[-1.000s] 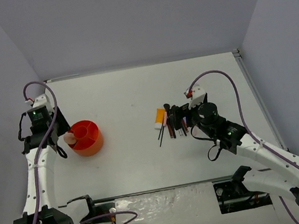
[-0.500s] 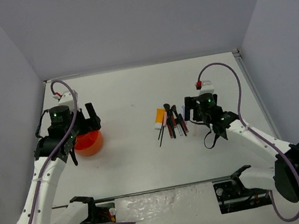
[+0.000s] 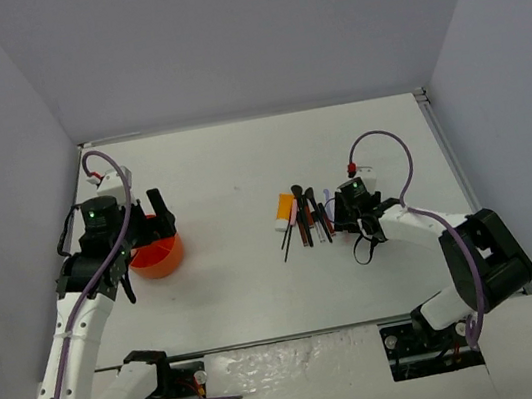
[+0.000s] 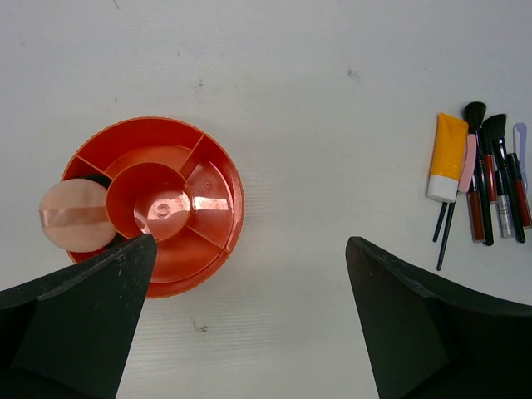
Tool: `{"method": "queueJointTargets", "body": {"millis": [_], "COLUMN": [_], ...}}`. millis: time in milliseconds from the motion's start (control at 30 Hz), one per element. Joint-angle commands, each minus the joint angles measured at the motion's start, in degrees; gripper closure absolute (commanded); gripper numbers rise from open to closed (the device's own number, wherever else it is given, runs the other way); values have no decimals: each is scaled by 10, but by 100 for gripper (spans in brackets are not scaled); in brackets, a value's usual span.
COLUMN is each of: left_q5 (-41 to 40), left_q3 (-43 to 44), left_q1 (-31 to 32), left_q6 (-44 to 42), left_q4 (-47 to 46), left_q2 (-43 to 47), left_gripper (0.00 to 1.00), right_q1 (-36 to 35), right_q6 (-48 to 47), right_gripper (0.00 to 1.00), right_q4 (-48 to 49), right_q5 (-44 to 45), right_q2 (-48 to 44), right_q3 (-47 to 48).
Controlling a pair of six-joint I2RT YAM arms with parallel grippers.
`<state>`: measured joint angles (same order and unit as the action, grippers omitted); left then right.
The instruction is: Organize the makeup
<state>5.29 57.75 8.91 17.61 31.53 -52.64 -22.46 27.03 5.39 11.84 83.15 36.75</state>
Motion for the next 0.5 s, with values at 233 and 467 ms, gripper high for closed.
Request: {"method": "queueJointTargets", "body": {"millis": [233,467], "left_q5": [40,63], "left_q3": [-1,-1], "left_q1": [-37,-37], "left_q6": [12,12], "left_q4": [-27,-38], "left_q2": [11,6], "left_gripper": [3,3], "right_q1": [3,3], "right_q6": [24,16], "right_gripper": [60,95], "right_q4": [26,21], "right_q5": [9,10], "right_q2": [37,20], "right_q3": [0,0]}}
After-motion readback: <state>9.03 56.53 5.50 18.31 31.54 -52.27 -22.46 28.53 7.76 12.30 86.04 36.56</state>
